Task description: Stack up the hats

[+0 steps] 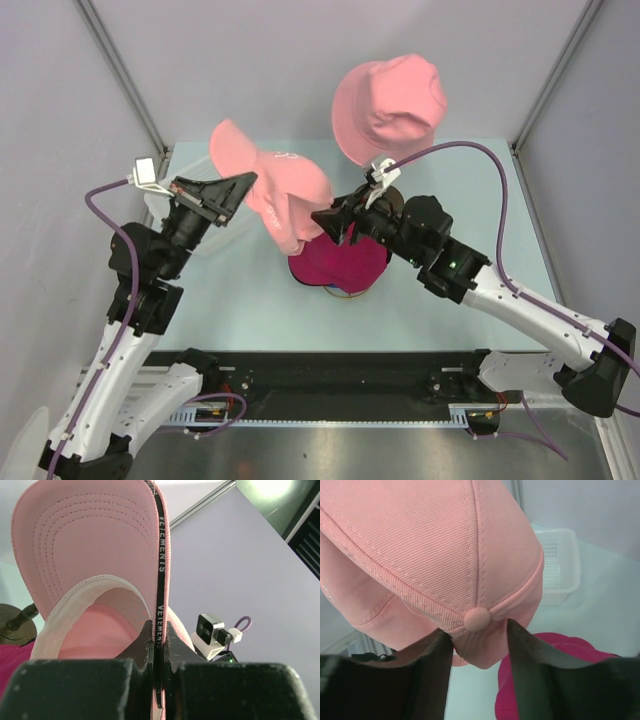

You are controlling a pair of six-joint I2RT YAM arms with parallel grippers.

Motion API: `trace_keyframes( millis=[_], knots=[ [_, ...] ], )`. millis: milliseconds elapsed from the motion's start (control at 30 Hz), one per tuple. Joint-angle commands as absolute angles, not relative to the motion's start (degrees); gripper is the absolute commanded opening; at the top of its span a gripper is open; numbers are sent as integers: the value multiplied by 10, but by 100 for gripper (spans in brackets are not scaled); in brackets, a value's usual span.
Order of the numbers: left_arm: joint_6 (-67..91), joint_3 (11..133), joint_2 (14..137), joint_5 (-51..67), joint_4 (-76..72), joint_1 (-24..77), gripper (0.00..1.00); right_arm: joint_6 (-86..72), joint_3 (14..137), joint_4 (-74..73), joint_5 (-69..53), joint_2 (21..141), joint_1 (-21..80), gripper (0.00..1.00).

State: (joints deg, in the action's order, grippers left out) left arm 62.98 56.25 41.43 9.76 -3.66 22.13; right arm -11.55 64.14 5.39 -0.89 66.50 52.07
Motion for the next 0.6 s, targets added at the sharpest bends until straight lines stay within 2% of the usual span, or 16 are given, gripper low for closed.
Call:
trace_keyframes(
  millis=[0,33,100,133,200,267,300,333,367,400,467,500,567],
  knots=[
    [640,563,397,91,-62,227,0,-100,670,81,-6,664,523,44],
    [638,561,396,92,-59,228,0,-94,671,73,-1,663,524,31],
    [642,552,389,92,-42,227,1,-86,678,65,-1,655,523,16],
    [646,545,385,88,-20,227,6,-71,681,58,-1,650,523,2],
    [656,528,373,83,-18,227,8,-56,700,48,14,640,523,0],
    [657,507,360,87,-22,227,17,-28,717,27,11,635,523,0],
    [657,503,357,90,-21,227,28,-19,737,19,8,634,523,0],
    [654,495,353,92,-19,227,34,-10,750,3,5,636,524,0],
    [648,492,348,94,-17,227,44,11,761,-23,5,638,523,0],
    [644,490,346,97,-11,227,61,21,781,-36,5,642,523,0],
    [633,483,345,100,4,227,73,51,797,-67,6,649,523,0],
    [631,481,343,103,18,227,83,63,802,-75,8,651,523,0],
    [627,465,338,107,47,227,91,83,814,-104,13,657,523,0]
  ],
)
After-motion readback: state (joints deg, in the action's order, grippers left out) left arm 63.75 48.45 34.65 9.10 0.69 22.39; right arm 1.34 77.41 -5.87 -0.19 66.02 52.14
